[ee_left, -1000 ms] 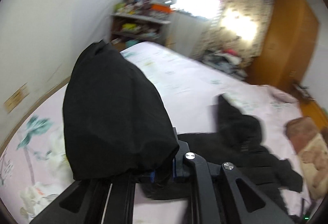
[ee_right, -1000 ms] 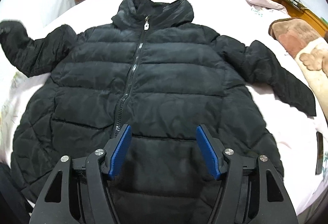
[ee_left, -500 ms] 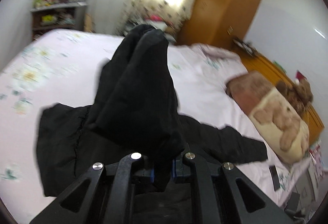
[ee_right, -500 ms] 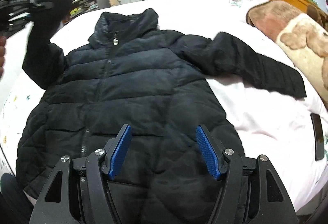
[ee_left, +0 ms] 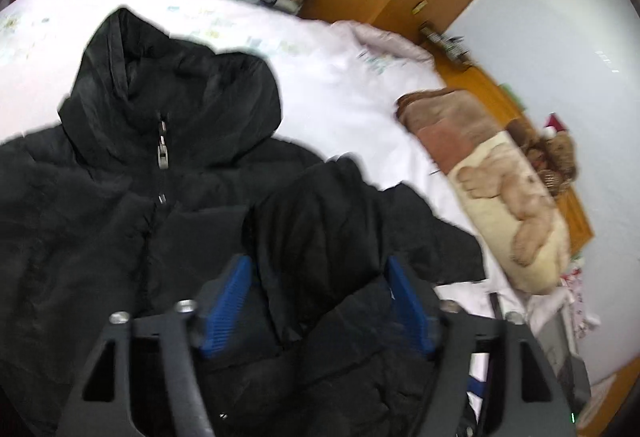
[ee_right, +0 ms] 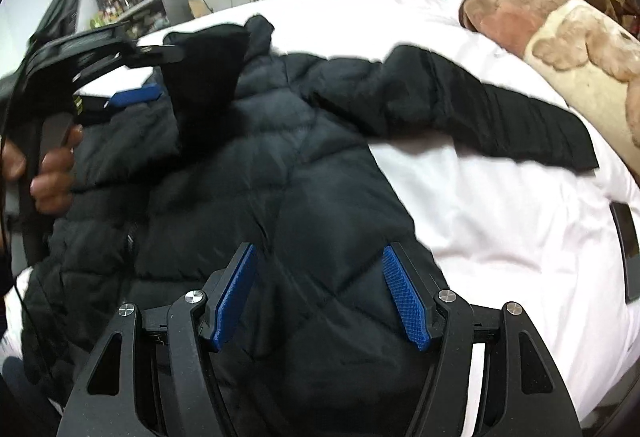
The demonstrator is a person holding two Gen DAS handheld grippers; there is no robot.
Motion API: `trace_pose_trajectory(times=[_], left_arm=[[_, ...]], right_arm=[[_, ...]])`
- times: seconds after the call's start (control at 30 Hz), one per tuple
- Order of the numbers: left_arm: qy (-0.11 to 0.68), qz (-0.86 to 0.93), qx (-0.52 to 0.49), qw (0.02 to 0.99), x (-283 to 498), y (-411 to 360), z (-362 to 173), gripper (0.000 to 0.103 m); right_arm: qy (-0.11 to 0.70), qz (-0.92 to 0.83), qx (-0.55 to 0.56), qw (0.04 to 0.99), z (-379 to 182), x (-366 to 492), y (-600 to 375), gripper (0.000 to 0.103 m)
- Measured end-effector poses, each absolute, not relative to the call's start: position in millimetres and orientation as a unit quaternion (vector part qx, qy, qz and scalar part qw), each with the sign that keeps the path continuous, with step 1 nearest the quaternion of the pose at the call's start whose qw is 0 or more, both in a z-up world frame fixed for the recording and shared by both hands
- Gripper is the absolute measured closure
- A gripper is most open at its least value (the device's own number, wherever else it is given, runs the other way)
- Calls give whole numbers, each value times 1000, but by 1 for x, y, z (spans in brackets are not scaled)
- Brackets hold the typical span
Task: Fold large clothes
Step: 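Fold the held sleeve across the jacket body and open the left gripper, then withdraw the left gripper and move the right gripper to the other sleeve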
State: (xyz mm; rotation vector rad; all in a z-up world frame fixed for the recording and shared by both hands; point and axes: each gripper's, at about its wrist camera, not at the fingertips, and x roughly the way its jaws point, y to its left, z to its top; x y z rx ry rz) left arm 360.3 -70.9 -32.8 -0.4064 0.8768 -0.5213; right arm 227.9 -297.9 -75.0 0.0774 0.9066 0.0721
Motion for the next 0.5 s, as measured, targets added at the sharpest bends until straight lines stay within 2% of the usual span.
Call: trace_pose_trajectory(times=[0.17, 0.3, 0.33, 0.37, 0.43, 0.5], left_arm=[[351, -235, -184, 887, 334, 1, 7, 17], [354, -113, -121, 921, 336, 70, -5, 18], [367, -86, -115, 919, 340, 87, -17, 25], [385, -62, -115, 914, 344, 104, -31, 38], [417, -24, -125, 900, 351, 125, -60, 51], [429, -5, -132, 893, 349, 137, -84, 56]], right_arm=[[401, 55, 40, 914, -50, 250, -279, 37], [387, 75, 28, 919, -46, 282, -254, 38], [390, 85, 30, 916, -51, 298, -248, 46], [396, 86, 25, 914, -57, 311, -243, 60], [417, 80, 7, 906, -76, 345, -233, 70], [442, 74, 17, 894, -95, 372, -232, 75]])
